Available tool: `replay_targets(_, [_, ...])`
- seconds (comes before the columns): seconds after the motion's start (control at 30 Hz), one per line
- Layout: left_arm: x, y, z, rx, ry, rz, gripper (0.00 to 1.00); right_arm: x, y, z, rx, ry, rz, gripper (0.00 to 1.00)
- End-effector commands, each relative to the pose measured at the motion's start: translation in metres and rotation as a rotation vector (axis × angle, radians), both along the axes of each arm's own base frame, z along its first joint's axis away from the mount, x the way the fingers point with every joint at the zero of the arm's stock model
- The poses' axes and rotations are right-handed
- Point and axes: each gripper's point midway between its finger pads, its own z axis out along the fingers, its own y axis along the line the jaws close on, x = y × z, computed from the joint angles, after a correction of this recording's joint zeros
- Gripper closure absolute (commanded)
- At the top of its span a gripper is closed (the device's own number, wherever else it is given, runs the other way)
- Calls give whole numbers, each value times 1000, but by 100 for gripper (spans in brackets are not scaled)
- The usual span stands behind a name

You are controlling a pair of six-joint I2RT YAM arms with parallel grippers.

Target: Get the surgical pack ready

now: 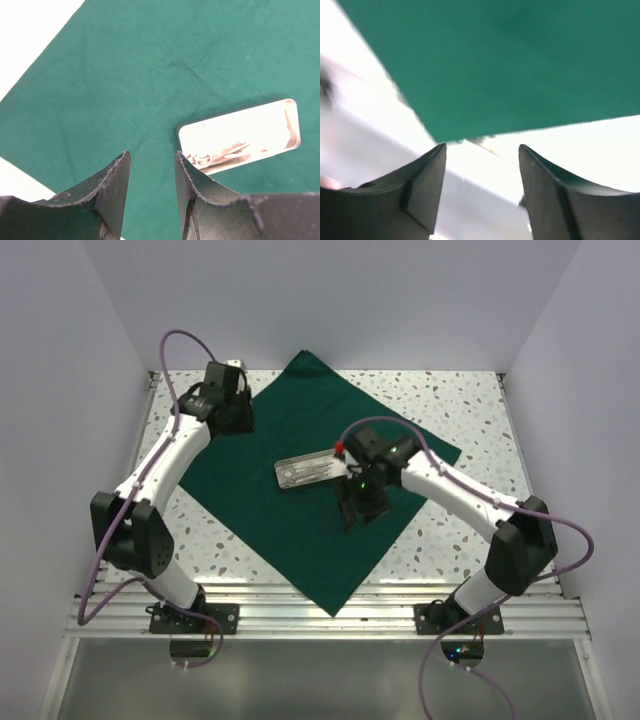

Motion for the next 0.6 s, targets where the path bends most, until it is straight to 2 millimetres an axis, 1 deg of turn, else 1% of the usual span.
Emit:
replay_targets(0.0, [-23, 16, -3, 12, 25, 84, 55, -75, -3, -4, -31, 99, 117, 40])
replay_targets(0.03, [-28, 17, 2, -10, 22, 116, 55, -85, 1, -7, -34, 92, 146, 40])
replay_targets(0.07, [-33, 18, 3, -17, 26, 131, 54, -112, 7, -13, -49, 92, 233, 39])
replay_targets(0.1, [-39, 18, -2, -26, 38, 139, 53, -119, 14, -15, -47, 65, 250, 38])
replay_targets(0.13, [-43, 17, 6, -58, 18, 162, 53, -130, 16, -22, -57, 64, 274, 36])
replay_targets(0.17, [-47, 16, 3, -72, 22, 166, 53, -140, 29, -24, -30, 47, 287, 36])
replay_targets(0.2, [-51, 15, 7, -95, 15, 181, 52, -145, 31, -28, -24, 50, 295, 35])
replay_targets(0.23, [-53, 15, 7, -106, 18, 188, 52, -154, 31, -36, -33, 55, 323, 36])
replay_targets(0.27, [-58, 13, 5, -118, 32, 189, 52, -155, 36, -40, -36, 45, 338, 36])
replay_targets(0.3, [-61, 13, 9, -128, 27, 192, 52, -153, 38, -43, -48, 22, 349, 36])
replay_targets(0.33, [-63, 13, 10, -140, 26, 198, 52, -160, 43, -45, -50, 10, 384, 36])
replay_targets(0.37, [-67, 12, 8, -148, 37, 196, 52, -161, 47, -52, -67, 4, 400, 37])
replay_targets(0.4, [-69, 11, 11, -156, 30, 196, 52, -161, 54, -55, -66, -17, 409, 37])
replay_targets(0.43, [-71, 11, 10, -158, 32, 195, 52, -164, 59, -59, -67, -20, 426, 39])
replay_targets(0.47, [-73, 11, 9, -161, 36, 193, 52, -172, 65, -62, -74, -27, 462, 40])
replay_targets(0.5, [-75, 11, 14, -166, 24, 192, 52, -175, 71, -71, -91, -31, 476, 41])
replay_targets(0.57, [-77, 13, 17, -165, 16, 197, 52, -184, 80, -80, -93, -39, 512, 41])
